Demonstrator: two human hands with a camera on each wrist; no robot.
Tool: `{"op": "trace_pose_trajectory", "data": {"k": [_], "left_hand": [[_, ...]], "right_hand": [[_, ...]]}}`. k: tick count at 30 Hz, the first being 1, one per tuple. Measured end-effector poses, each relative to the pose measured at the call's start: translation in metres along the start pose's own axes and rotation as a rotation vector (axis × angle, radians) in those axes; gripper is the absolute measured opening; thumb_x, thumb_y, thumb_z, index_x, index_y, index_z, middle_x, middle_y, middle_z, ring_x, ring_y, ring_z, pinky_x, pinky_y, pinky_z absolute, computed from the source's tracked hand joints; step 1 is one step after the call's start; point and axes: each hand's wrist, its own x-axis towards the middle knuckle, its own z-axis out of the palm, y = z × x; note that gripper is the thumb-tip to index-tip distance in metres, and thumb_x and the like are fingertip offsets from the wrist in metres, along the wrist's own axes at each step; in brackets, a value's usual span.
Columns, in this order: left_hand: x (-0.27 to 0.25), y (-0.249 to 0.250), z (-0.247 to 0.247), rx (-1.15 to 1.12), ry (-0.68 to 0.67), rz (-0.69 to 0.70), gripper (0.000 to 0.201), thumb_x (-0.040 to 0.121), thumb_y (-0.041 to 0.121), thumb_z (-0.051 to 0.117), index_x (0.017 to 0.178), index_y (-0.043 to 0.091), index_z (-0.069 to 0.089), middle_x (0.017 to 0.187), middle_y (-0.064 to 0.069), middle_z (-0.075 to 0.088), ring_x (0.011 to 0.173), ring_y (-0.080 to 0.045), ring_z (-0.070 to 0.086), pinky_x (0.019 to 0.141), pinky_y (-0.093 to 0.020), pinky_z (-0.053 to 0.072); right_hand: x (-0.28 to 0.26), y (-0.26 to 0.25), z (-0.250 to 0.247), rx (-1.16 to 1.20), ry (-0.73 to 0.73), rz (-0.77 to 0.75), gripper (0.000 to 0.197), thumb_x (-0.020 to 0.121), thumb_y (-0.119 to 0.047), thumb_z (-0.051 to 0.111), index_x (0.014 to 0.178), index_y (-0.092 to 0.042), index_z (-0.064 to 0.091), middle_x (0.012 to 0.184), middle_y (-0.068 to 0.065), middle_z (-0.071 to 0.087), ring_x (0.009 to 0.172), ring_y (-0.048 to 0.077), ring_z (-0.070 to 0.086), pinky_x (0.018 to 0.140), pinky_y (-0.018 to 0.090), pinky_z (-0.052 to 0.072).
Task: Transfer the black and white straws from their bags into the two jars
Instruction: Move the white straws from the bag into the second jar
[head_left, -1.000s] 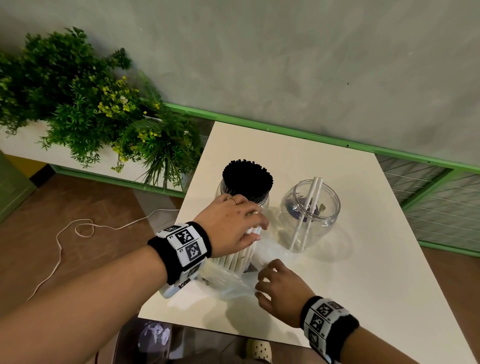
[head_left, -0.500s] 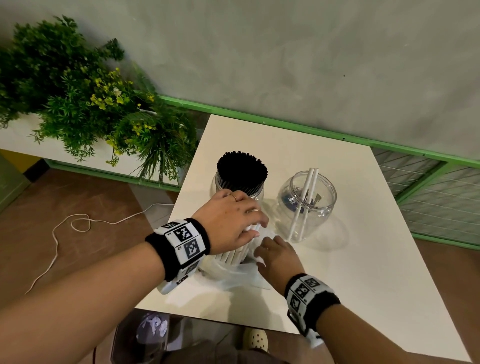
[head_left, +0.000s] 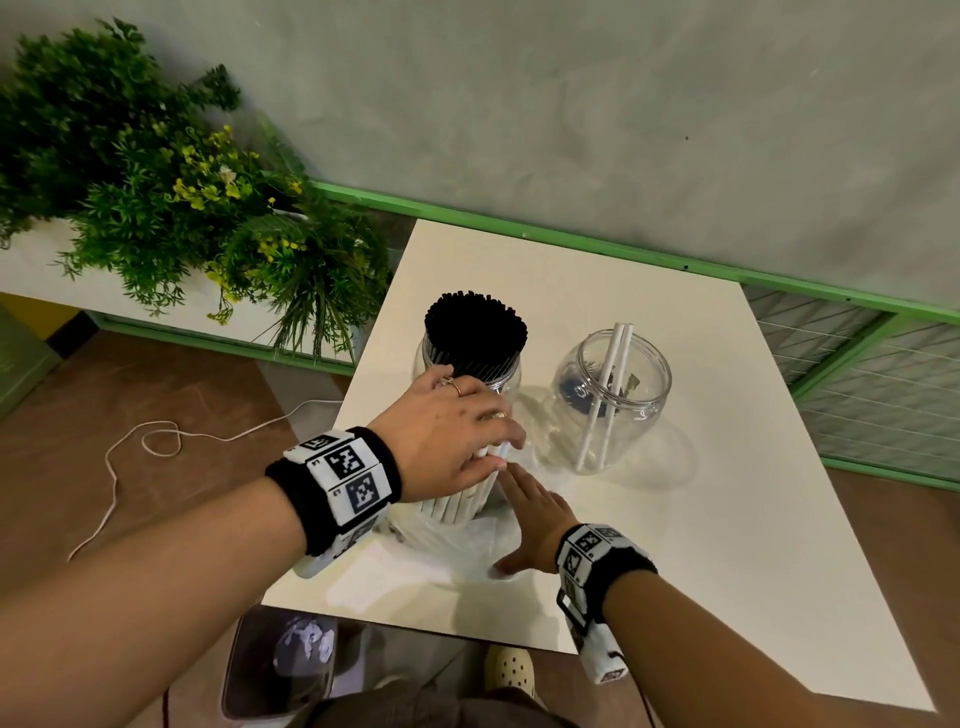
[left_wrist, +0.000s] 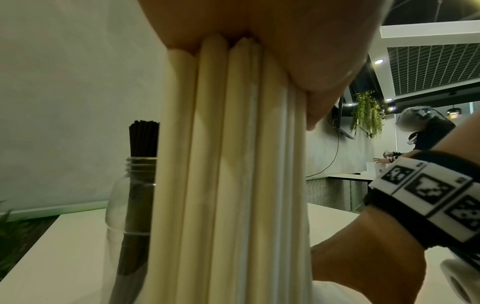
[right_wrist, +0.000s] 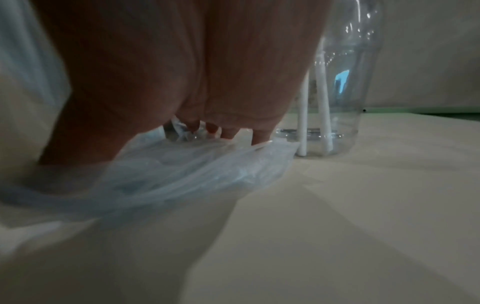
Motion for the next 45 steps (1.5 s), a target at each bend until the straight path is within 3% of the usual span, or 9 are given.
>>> {"op": "trace_pose_trajectory", "data": {"k": [4, 7, 13, 17, 22, 27, 33, 40, 45], "left_hand": [[0.001, 0.001, 0.001, 0.016, -0.012, -0.009, 0.028, 0.087, 0.049, 0.039, 0.11, 0.041, 0.051, 0.11, 0.015, 0.059, 0.106, -0.016, 0.055, 0.086, -0.04, 0.043], [0.0, 0.0, 0.001, 0.014, 0.0, -0.015, 0.026, 0.087, 0.048, 0.039, 0.109, 0.041, 0.051, 0.112, 0.015, 0.059, 0.106, -0.015, 0.055, 0.086, -0.039, 0.044], [0.0, -0.002, 0.0, 0.008, -0.013, -0.022, 0.028, 0.087, 0.049, 0.039, 0.109, 0.04, 0.053, 0.114, 0.014, 0.059, 0.106, -0.016, 0.056, 0.086, -0.04, 0.046], [0.001, -0.004, -0.001, -0.001, -0.019, -0.037, 0.028, 0.088, 0.049, 0.037, 0.11, 0.041, 0.052, 0.114, 0.015, 0.059, 0.107, -0.014, 0.055, 0.086, -0.039, 0.044], [0.001, -0.005, 0.0, -0.002, 0.003, -0.036, 0.027, 0.088, 0.049, 0.04, 0.109, 0.041, 0.054, 0.112, 0.015, 0.059, 0.106, -0.014, 0.056, 0.086, -0.038, 0.043], [0.001, -0.003, 0.002, -0.005, 0.013, -0.039, 0.026, 0.088, 0.05, 0.04, 0.109, 0.042, 0.054, 0.112, 0.017, 0.059, 0.107, -0.014, 0.056, 0.087, -0.038, 0.042], [0.002, -0.005, 0.001, -0.003, -0.016, -0.023, 0.028, 0.088, 0.05, 0.039, 0.111, 0.042, 0.053, 0.113, 0.016, 0.059, 0.106, -0.014, 0.055, 0.086, -0.038, 0.042], [0.005, -0.002, -0.001, -0.008, -0.011, 0.0, 0.028, 0.087, 0.05, 0.038, 0.11, 0.042, 0.053, 0.109, 0.016, 0.059, 0.104, -0.015, 0.056, 0.083, -0.039, 0.044], [0.002, -0.008, 0.0, -0.016, -0.01, -0.025, 0.028, 0.088, 0.05, 0.04, 0.11, 0.041, 0.054, 0.112, 0.016, 0.058, 0.105, -0.014, 0.056, 0.085, -0.037, 0.043]], "right_hand": [[-0.003, 0.005, -0.009, 0.125, 0.073, -0.043, 0.104, 0.071, -0.053, 0.075, 0.152, -0.028, 0.015, 0.16, -0.005, 0.008, 0.144, 0.019, 0.019, 0.116, 0.039, 0.023], [-0.015, 0.01, -0.009, 0.053, 0.481, -0.13, 0.064, 0.076, -0.051, 0.068, 0.133, -0.027, 0.051, 0.14, -0.002, 0.044, 0.125, 0.026, 0.044, 0.101, 0.045, 0.04], [-0.009, 0.028, 0.011, 0.004, 0.192, 0.026, 0.126, 0.059, -0.066, 0.076, 0.151, -0.027, -0.002, 0.158, -0.004, -0.005, 0.144, 0.022, 0.012, 0.114, 0.039, 0.026], [0.007, 0.027, 0.011, 0.211, 0.163, 0.035, 0.131, 0.052, -0.058, 0.084, 0.15, -0.03, 0.003, 0.153, -0.006, 0.005, 0.14, 0.024, 0.021, 0.113, 0.04, 0.031], [-0.009, 0.034, -0.002, 0.357, 0.345, -0.015, 0.092, 0.058, -0.066, 0.072, 0.137, -0.026, 0.047, 0.133, 0.0, 0.04, 0.123, 0.022, 0.038, 0.106, 0.035, 0.035], [-0.018, 0.017, 0.008, 0.142, 0.906, -0.266, 0.013, 0.079, -0.014, 0.074, 0.091, -0.015, 0.068, 0.094, 0.0, 0.057, 0.086, 0.023, 0.051, 0.072, 0.04, 0.052], [-0.002, -0.001, 0.007, -0.013, 0.188, 0.033, 0.097, 0.069, -0.053, 0.076, 0.146, -0.03, 0.023, 0.149, -0.004, 0.016, 0.133, 0.024, 0.025, 0.106, 0.043, 0.037], [0.005, -0.006, -0.015, -0.107, -0.013, 0.098, 0.121, 0.065, -0.06, 0.076, 0.151, -0.025, 0.0, 0.158, -0.002, 0.001, 0.139, 0.029, 0.024, 0.11, 0.047, 0.029], [-0.013, -0.005, -0.026, 0.01, 0.61, -0.094, 0.073, 0.076, -0.069, 0.054, 0.132, -0.023, 0.05, 0.132, 0.0, 0.049, 0.117, 0.026, 0.047, 0.096, 0.04, 0.042]]}}
